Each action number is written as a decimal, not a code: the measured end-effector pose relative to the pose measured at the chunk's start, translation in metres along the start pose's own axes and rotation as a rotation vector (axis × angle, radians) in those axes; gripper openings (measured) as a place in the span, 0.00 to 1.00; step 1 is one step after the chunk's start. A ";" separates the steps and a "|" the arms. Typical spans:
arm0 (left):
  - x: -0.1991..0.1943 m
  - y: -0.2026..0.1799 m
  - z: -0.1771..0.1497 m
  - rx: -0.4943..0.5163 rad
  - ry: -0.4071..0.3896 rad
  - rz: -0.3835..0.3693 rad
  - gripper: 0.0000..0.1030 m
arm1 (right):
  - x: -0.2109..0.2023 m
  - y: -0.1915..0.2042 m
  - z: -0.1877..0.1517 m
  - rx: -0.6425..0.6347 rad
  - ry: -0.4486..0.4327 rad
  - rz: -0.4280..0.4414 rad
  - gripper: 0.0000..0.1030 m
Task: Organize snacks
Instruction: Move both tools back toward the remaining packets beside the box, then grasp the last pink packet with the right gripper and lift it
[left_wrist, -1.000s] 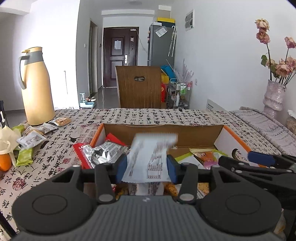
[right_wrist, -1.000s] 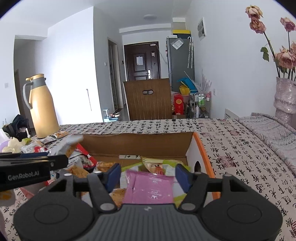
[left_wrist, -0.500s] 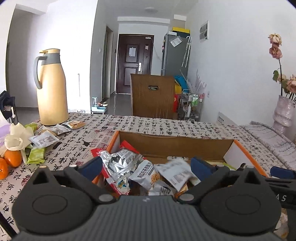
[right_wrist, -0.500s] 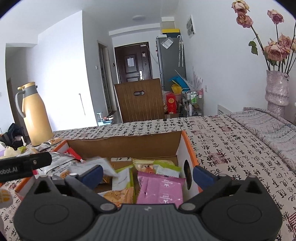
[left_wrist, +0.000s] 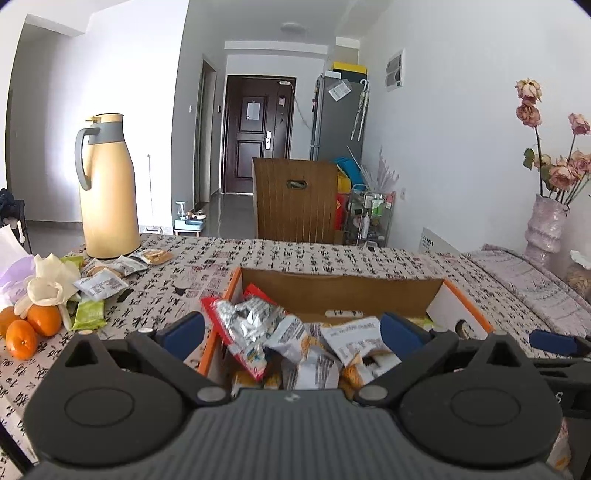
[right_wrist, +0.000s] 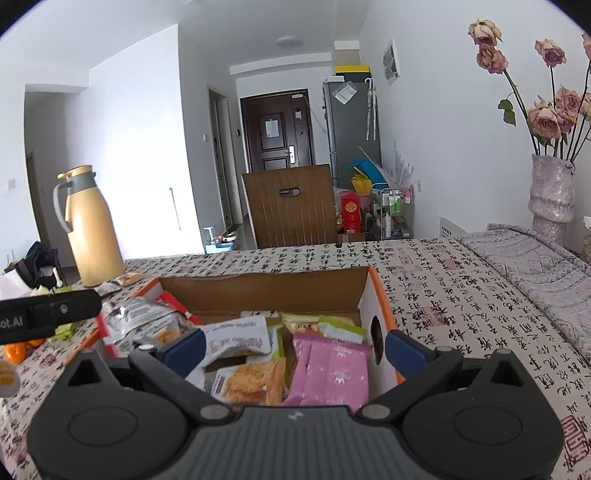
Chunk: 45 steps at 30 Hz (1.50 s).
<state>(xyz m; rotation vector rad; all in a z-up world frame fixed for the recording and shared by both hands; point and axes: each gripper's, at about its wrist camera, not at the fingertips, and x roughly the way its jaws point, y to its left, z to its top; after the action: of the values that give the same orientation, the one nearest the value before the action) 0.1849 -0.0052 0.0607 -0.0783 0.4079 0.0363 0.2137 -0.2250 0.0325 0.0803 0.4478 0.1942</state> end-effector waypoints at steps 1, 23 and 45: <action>-0.003 0.001 -0.003 0.004 0.005 0.000 1.00 | -0.004 0.002 -0.002 -0.005 0.002 0.002 1.00; -0.037 0.034 -0.065 0.051 0.155 -0.003 1.00 | -0.038 0.030 -0.056 -0.078 0.163 0.034 1.00; -0.035 0.059 -0.108 0.028 0.221 -0.010 1.00 | 0.006 0.074 -0.084 -0.169 0.351 0.058 1.00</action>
<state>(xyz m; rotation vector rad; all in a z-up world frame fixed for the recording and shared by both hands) 0.1071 0.0436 -0.0278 -0.0573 0.6287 0.0119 0.1699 -0.1482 -0.0362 -0.1089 0.7765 0.3047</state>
